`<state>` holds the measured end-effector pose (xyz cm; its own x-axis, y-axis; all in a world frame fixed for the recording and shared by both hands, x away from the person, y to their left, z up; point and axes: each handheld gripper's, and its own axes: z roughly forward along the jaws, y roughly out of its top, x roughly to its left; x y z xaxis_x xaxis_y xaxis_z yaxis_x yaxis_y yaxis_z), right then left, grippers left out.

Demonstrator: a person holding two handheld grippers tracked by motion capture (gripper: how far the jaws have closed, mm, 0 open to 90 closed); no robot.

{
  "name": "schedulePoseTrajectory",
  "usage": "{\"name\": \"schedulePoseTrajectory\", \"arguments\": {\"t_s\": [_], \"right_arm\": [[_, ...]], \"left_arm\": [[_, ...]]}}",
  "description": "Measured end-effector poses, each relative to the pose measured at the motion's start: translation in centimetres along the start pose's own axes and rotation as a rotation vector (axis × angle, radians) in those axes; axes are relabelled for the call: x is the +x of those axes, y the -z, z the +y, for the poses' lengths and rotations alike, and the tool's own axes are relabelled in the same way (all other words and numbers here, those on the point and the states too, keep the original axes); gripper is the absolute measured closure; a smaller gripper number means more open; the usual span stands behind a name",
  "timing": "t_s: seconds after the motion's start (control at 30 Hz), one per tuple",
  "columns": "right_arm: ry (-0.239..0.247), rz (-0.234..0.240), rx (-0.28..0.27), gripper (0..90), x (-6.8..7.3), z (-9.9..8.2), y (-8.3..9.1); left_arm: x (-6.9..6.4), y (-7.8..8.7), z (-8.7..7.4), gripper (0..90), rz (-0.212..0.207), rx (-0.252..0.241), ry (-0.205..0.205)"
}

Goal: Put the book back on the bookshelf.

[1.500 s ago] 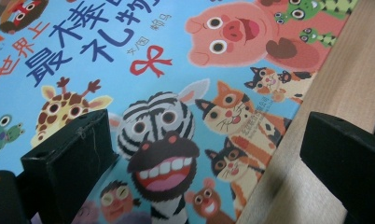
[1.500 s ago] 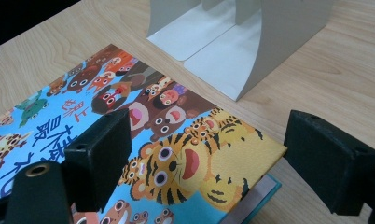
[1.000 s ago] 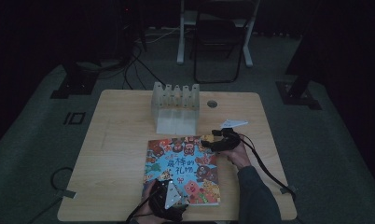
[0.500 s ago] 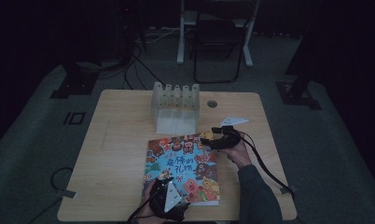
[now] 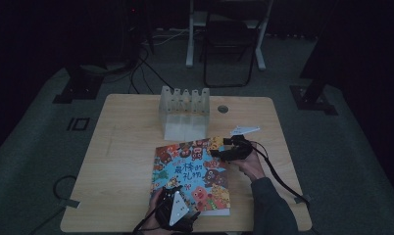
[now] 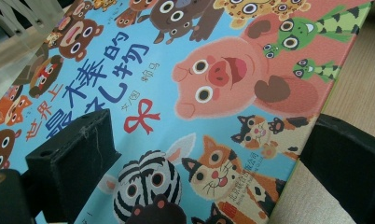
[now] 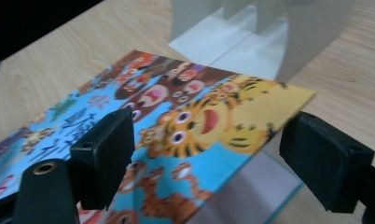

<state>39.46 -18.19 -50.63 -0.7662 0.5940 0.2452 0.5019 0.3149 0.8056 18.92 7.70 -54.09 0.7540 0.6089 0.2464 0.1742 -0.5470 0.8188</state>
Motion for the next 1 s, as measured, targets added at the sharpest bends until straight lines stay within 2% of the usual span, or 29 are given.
{"name": "schedulePoseTrajectory", "arguments": {"t_s": [0.27, 0.37, 0.5, 0.63, 1.0], "right_arm": [[0.004, 0.011, 0.007, 25.4, 1.4, -0.3, 0.6], [0.006, 0.032, 0.006, 27.8, 1.8, -0.5, 0.7], [-0.020, 0.079, -0.012, 31.4, 2.2, -0.5, 0.7], [-0.025, 0.115, -0.004, 36.6, 2.4, -0.6, 0.5], [-0.051, 0.162, 0.016, 44.8, 2.3, -0.7, 0.4]], "left_arm": [[0.1, 0.4, 0.1, 3.6, 0.012, -0.018, -0.002], [0.1, 0.6, 0.2, 3.7, 0.014, -0.023, -0.003], [0.2, 0.9, 0.3, 3.7, 0.015, -0.038, 0.003], [0.3, 0.9, 0.4, 3.6, 0.002, -0.036, 0.011], [0.5, 0.7, 0.2, 4.9, -0.033, -0.040, 0.041]]}}
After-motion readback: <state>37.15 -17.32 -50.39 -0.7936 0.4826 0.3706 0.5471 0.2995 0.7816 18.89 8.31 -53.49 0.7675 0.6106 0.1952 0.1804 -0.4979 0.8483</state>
